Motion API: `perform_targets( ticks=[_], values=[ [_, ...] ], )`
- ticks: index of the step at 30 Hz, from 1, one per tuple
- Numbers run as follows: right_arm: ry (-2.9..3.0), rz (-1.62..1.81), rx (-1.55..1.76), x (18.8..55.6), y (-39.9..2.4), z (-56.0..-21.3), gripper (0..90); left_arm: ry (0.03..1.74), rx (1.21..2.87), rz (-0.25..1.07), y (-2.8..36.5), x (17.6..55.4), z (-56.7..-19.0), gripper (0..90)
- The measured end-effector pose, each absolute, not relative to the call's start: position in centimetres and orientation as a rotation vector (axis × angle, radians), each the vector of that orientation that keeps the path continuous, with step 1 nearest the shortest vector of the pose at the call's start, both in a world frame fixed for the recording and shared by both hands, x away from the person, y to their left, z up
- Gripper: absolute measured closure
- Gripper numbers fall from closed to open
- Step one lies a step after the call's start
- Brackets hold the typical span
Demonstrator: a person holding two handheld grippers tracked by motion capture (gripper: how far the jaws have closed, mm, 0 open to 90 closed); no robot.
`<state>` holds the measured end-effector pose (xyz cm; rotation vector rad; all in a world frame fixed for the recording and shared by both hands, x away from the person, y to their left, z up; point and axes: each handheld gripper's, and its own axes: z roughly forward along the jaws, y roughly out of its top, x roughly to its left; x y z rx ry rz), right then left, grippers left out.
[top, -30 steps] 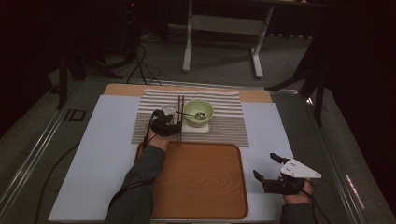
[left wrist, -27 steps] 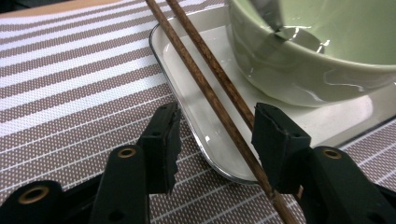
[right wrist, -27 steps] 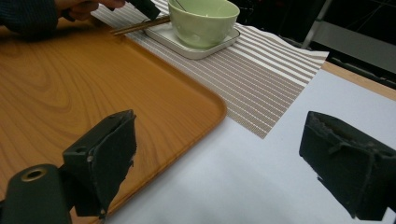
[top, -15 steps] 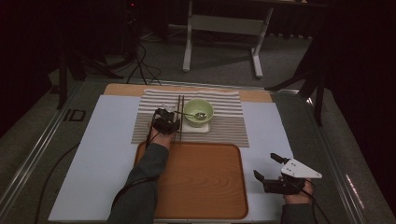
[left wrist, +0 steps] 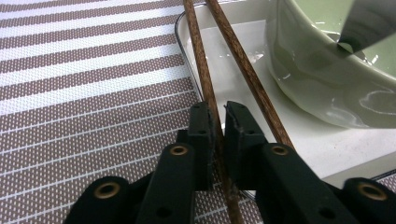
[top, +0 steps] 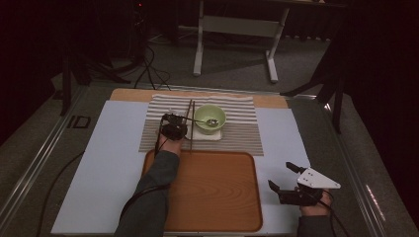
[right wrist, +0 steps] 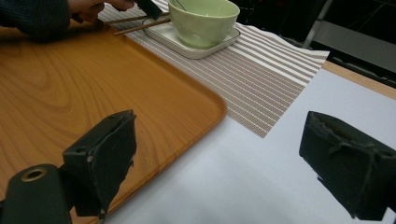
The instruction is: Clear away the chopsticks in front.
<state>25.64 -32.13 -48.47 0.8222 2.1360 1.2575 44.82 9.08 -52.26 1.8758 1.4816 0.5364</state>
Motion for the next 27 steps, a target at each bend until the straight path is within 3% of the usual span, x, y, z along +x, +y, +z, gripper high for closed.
perform_targets(
  ticks=[27],
  values=[
    [2.132, 1.261, 0.817, 25.6, -32.2, -48.4, 10.6, 1.508, 1.771, 0.55, 11.4, 43.7, -50.1, 86.1]
  ],
)
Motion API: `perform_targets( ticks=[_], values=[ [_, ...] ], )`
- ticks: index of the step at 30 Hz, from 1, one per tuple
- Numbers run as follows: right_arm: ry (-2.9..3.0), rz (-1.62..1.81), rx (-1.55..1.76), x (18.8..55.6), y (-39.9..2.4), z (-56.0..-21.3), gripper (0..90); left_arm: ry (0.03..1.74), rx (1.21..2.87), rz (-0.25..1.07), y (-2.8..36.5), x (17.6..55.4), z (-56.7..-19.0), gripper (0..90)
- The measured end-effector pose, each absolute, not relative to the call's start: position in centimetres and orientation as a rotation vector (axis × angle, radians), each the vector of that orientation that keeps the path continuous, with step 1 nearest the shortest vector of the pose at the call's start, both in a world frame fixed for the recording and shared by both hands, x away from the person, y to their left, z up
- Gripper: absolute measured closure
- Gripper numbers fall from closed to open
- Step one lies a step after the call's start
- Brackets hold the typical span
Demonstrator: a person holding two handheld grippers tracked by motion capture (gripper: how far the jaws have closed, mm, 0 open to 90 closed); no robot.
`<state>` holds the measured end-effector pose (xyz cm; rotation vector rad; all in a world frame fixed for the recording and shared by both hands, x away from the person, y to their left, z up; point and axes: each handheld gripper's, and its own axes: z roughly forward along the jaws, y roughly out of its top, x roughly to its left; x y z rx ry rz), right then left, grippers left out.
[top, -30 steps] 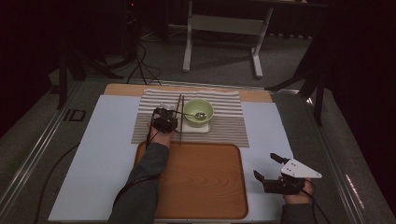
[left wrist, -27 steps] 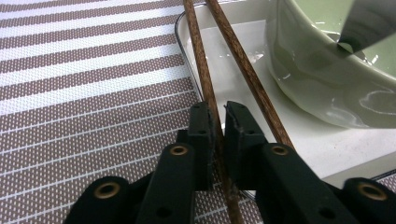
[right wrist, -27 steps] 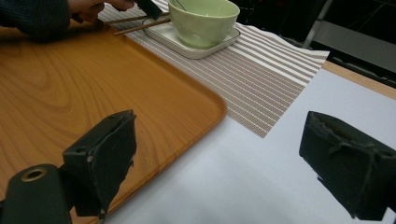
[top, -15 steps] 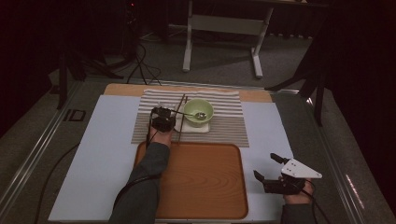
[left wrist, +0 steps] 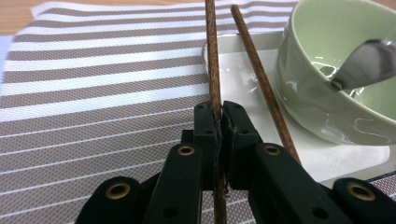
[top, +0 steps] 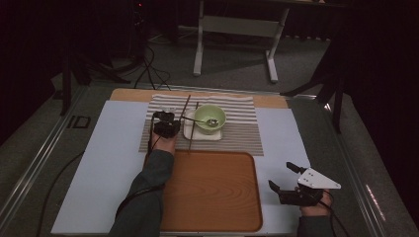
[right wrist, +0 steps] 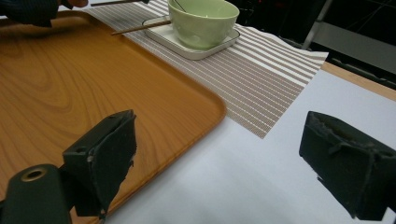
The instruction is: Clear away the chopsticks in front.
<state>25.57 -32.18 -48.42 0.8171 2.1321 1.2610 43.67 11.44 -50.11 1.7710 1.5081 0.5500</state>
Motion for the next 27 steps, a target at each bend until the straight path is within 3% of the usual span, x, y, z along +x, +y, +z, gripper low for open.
perform_targets(
  ticks=[27],
  values=[
    [2.13, 1.261, 0.81, 25.4, -32.0, -48.4, 10.6, 1.528, 1.669, 0.661, 15.0, 39.3, -46.8, 86.1]
  ],
)
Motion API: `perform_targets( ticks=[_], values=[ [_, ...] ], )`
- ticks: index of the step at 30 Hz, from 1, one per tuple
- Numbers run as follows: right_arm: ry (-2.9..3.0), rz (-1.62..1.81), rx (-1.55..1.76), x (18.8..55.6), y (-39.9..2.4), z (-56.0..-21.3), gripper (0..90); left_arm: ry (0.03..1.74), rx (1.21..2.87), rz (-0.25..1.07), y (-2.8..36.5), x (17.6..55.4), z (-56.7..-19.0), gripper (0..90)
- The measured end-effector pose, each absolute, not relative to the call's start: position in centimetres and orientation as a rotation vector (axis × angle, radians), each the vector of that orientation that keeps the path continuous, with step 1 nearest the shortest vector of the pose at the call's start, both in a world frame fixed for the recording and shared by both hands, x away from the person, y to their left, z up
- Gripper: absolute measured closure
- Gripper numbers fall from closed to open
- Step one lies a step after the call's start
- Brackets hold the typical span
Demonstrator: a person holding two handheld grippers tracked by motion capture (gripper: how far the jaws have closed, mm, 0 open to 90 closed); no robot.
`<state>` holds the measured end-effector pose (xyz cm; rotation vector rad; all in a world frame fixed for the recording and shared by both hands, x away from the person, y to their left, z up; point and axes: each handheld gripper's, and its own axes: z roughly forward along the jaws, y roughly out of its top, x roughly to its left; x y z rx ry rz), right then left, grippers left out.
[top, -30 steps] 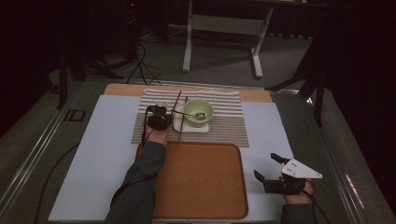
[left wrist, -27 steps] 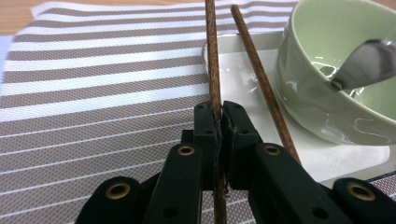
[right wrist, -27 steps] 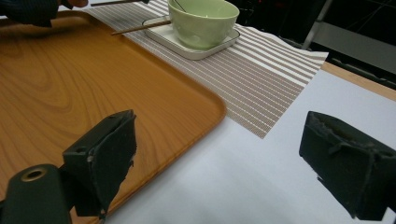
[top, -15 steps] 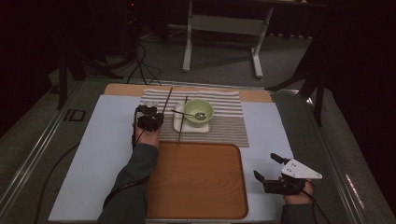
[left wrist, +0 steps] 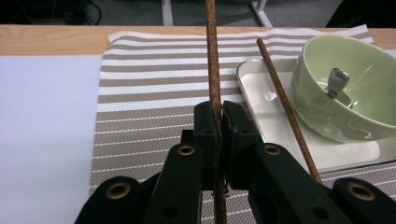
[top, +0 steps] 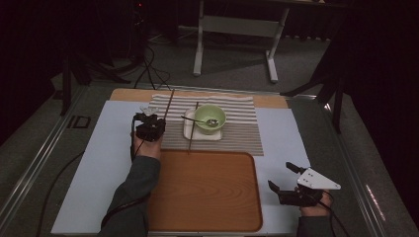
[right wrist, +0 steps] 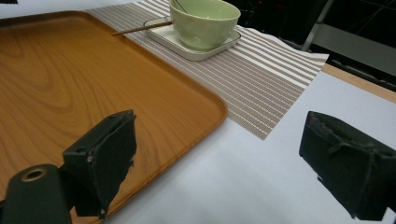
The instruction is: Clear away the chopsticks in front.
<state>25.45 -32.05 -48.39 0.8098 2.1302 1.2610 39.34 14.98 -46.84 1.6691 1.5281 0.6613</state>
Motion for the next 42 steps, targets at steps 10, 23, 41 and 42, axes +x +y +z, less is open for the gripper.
perform_targets(
  ticks=[10, 23, 41, 42],
  values=[
    [2.124, 1.265, 0.81, 25.4, -32.1, -48.3, 10.6, 1.513, 1.66, 0.712, 15.4, 38.0, -45.5, 86.1],
    [2.124, 1.27, 0.809, 25.3, -32.0, -48.3, 10.6, 1.519, 1.641, 0.762, 15.6, 34.9, -44.4, 86.1],
    [2.128, 1.272, 0.809, 25.3, -31.9, -48.3, 10.6, 1.503, 1.615, 0.784, 14.7, 31.0, -44.4, 86.1],
    [2.128, 1.271, 0.807, 25.3, -32.0, -48.3, 10.6, 1.504, 1.611, 0.783, 14.7, 30.8, -44.5, 86.1]
  ],
)
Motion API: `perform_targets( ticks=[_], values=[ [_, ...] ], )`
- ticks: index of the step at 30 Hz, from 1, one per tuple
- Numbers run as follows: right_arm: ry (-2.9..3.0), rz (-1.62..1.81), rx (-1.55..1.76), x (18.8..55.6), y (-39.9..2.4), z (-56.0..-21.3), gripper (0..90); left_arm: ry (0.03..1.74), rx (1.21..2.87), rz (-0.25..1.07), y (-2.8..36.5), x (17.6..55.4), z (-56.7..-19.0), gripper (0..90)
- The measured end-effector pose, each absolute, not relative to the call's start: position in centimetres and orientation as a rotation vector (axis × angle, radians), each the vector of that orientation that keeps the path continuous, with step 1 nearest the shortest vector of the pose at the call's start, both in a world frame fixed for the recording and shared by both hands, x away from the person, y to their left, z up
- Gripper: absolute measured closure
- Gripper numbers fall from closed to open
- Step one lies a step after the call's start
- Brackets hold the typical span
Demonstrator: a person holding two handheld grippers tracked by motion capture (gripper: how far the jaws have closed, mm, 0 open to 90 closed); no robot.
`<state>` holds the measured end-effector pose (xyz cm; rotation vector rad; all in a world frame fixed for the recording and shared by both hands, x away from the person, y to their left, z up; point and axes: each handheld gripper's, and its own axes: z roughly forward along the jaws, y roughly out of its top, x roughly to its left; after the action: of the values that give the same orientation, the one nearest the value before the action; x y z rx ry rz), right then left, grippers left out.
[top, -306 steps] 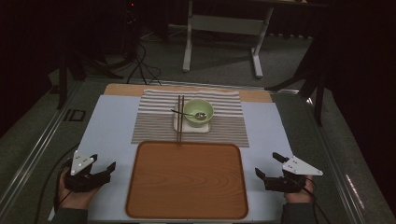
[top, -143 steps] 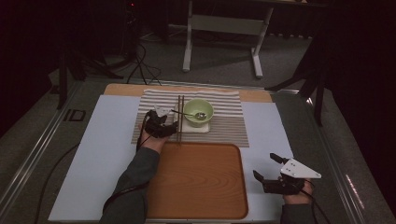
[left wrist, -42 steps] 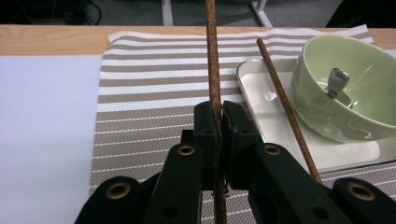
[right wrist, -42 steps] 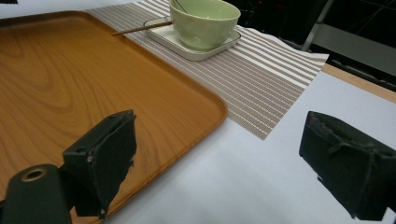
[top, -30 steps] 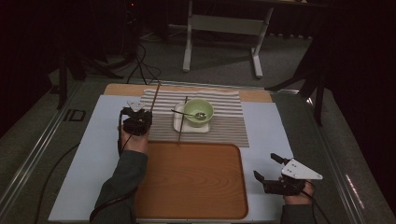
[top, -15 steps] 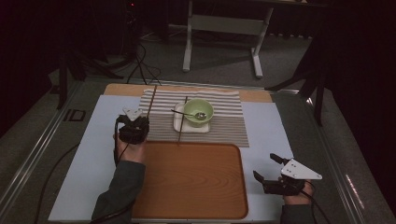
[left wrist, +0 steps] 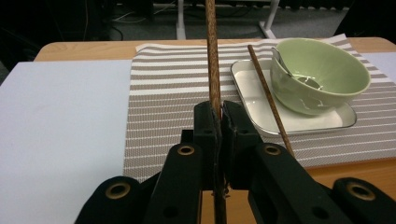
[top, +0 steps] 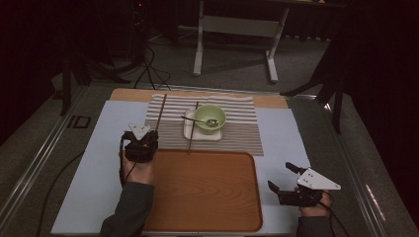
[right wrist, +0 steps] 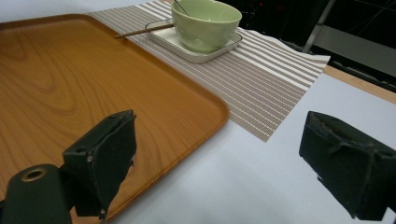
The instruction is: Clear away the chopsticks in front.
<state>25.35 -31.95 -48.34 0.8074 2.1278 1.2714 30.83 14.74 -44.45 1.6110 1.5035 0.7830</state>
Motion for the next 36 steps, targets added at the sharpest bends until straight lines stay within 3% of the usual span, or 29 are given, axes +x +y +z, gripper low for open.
perform_targets(
  ticks=[36],
  values=[
    [2.13, 1.274, 0.801, 25.5, -31.8, -48.4, 10.6, 1.558, 1.591, 0.751, 14.7, 25.3, -47.7, 86.0]
  ],
)
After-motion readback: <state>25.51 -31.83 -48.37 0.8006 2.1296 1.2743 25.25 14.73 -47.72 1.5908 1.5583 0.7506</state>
